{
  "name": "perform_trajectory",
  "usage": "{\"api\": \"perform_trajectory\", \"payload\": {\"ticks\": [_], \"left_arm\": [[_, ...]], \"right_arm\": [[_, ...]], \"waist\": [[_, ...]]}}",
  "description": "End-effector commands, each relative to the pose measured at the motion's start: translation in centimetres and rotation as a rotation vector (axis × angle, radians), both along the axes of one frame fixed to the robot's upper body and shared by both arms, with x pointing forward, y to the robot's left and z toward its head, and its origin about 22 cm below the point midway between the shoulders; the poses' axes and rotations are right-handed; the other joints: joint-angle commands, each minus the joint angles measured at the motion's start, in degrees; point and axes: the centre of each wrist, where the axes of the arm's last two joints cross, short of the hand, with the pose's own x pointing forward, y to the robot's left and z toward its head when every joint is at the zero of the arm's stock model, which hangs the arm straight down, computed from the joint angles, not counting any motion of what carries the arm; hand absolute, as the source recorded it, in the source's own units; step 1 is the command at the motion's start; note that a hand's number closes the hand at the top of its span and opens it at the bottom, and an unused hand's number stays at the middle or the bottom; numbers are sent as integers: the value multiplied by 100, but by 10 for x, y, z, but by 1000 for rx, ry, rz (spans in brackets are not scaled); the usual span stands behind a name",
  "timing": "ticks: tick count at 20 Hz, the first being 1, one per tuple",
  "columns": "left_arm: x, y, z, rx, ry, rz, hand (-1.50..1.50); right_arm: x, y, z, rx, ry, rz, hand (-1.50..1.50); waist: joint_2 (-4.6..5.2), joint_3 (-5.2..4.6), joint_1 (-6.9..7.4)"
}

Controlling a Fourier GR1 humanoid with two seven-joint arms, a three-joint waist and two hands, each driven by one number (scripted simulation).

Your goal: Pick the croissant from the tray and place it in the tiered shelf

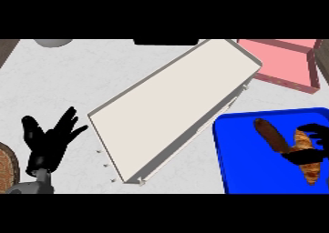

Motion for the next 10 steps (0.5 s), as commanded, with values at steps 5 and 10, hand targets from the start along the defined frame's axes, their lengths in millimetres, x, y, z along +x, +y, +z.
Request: {"api": "perform_trajectory", "payload": {"ticks": [5, 10], "left_arm": [[-12, -1, -14, 19, 48, -1, 0], [-3, 0, -4, -1, 40, 6, 0]], "right_arm": [[-7, 28, -24, 55, -79, 83, 150], [-3, 79, 9, 42, -191, 344, 150]], "waist": [[54, 54, -3], [33, 48, -4]]}}
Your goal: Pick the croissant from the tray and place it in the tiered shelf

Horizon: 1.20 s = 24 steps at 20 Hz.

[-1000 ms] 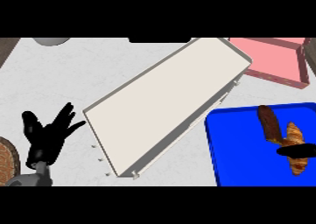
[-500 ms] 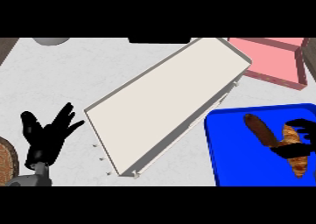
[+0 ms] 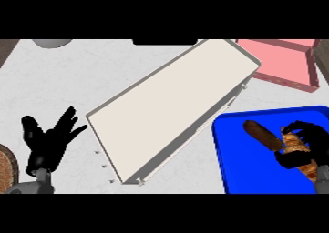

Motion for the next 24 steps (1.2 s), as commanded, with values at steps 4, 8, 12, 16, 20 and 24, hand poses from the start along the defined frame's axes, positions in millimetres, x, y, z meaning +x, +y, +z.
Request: {"api": "perform_trajectory", "payload": {"ticks": [4, 8, 12, 16, 20, 24], "left_arm": [[-1, -14, -9, -10, 35, -65, 0], [-5, -4, -13, 5, 61, -18, 0], [-13, 11, -18, 17, 69, 50, 0], [-18, 6, -16, -3, 54, 44, 0], [-4, 17, -6, 13, 31, 48, 0], [-13, 6, -7, 8, 40, 14, 0]], "right_arm": [[-16, 146, 9, 105, -55, 893, 150], [-57, 215, 46, 221, -177, 1269, 150], [-101, 208, 108, 253, -379, 1298, 150], [-148, 184, 166, 257, -505, 1216, 150], [-167, 168, 197, 213, -557, 1150, 150], [-152, 177, 207, 213, -592, 1075, 150]], "waist": [[-6, 1, 445], [-98, -7, 183], [-82, 2, -192], [-56, 3, -226], [5, 0, -178], [5, -4, -69]]}}
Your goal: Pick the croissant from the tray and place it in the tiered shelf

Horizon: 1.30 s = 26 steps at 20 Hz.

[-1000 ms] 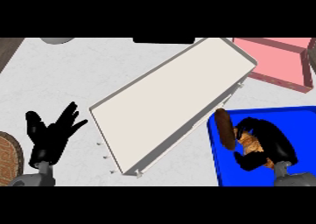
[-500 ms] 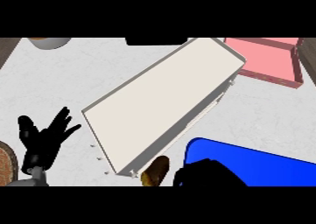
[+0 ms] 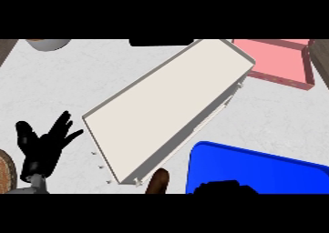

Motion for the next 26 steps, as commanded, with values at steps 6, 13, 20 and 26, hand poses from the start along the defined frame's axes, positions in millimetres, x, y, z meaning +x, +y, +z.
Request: {"api": "perform_trajectory", "payload": {"ticks": [6, 13, 20, 26], "left_arm": [[2, -13, -7, -17, 27, -19, 0], [9, -10, 3, 0, 27, -41, 0], [-8, -10, -9, -13, 52, -30, 0], [8, -16, -3, -17, 25, -24, 0]], "right_arm": [[-9, -17, 68, 131, -125, -113, 150], [37, -2, 118, 183, -135, -174, 150], [79, 3, 180, 147, -107, -125, 150], [125, 21, 186, 45, -106, -107, 150]], "waist": [[59, -28, 87], [52, -16, 174], [31, -10, 157], [81, -9, 195]]}}
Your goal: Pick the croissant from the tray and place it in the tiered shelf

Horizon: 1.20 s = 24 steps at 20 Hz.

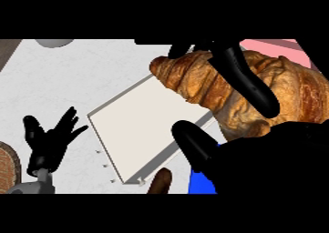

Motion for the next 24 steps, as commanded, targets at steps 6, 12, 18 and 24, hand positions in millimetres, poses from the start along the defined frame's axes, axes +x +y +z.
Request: {"api": "perform_trajectory", "payload": {"ticks": [6, 12, 18, 24], "left_arm": [[0, -1, -11, 3, 22, -3, 0], [15, -11, 0, 2, 15, 7, 0], [18, 3, 5, -18, 24, -27, 0], [-19, 8, -15, -3, 29, 3, 0]], "right_arm": [[47, 20, 3, -119, 11, -36, 150], [71, 20, -21, -115, -5, -50, 150], [85, 38, -29, -60, -17, -36, 150], [83, 35, -26, -75, -4, -2, 150]], "waist": [[45, -19, 22], [45, -16, 5], [39, -16, 5], [23, -15, 15]]}}
